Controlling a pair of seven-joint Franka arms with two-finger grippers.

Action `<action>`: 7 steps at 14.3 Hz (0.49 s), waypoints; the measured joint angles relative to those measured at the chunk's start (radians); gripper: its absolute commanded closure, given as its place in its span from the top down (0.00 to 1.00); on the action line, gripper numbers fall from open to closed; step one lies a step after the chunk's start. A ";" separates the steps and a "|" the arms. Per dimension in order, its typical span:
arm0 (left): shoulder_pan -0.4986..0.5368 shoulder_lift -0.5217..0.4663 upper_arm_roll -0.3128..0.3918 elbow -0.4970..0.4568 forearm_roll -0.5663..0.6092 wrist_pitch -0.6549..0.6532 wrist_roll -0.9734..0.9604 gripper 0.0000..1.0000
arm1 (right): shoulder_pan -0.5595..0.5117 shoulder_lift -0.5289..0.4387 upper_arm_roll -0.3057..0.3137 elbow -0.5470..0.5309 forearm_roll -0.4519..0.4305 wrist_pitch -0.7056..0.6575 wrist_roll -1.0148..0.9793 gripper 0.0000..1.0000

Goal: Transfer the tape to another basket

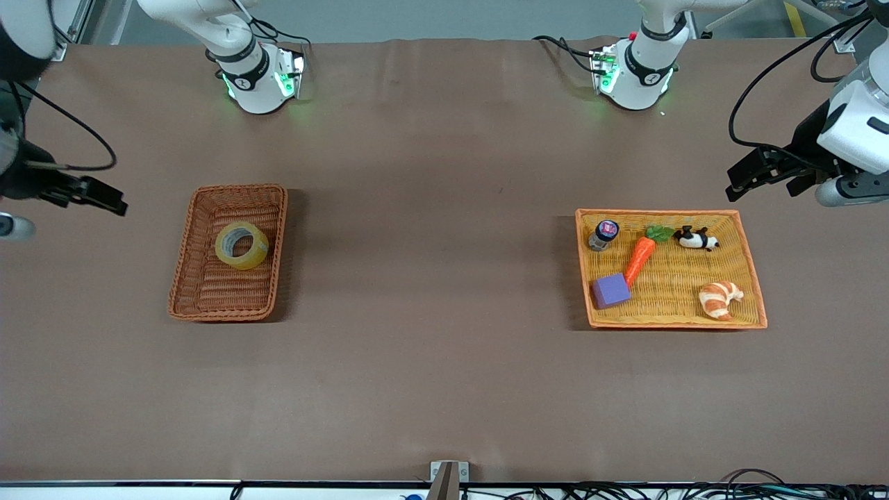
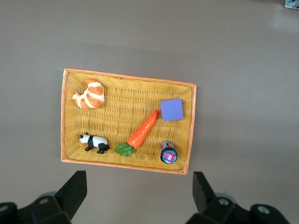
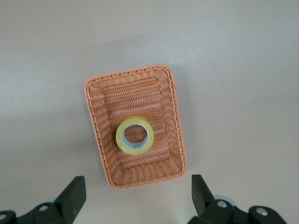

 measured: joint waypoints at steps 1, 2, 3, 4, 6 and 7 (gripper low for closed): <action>-0.001 -0.002 -0.004 0.000 0.000 -0.001 0.005 1.00 | -0.022 -0.021 0.015 0.002 0.000 -0.021 -0.001 1.00; -0.002 -0.005 -0.007 0.000 0.000 -0.004 0.015 1.00 | -0.029 -0.040 0.020 0.002 0.000 -0.033 -0.001 1.00; -0.004 -0.009 -0.008 0.000 0.000 -0.011 0.029 1.00 | -0.030 -0.053 0.022 0.002 0.000 -0.038 -0.001 1.00; -0.005 -0.013 -0.010 0.000 0.000 -0.017 0.034 1.00 | -0.030 -0.059 0.026 0.002 0.000 -0.038 -0.001 1.00; -0.005 -0.018 -0.011 0.000 0.000 -0.021 0.038 1.00 | -0.030 -0.057 0.032 0.002 0.000 -0.032 -0.001 1.00; -0.004 -0.018 -0.011 0.000 0.000 -0.021 0.038 1.00 | -0.030 -0.056 0.032 0.002 0.000 -0.029 -0.001 1.00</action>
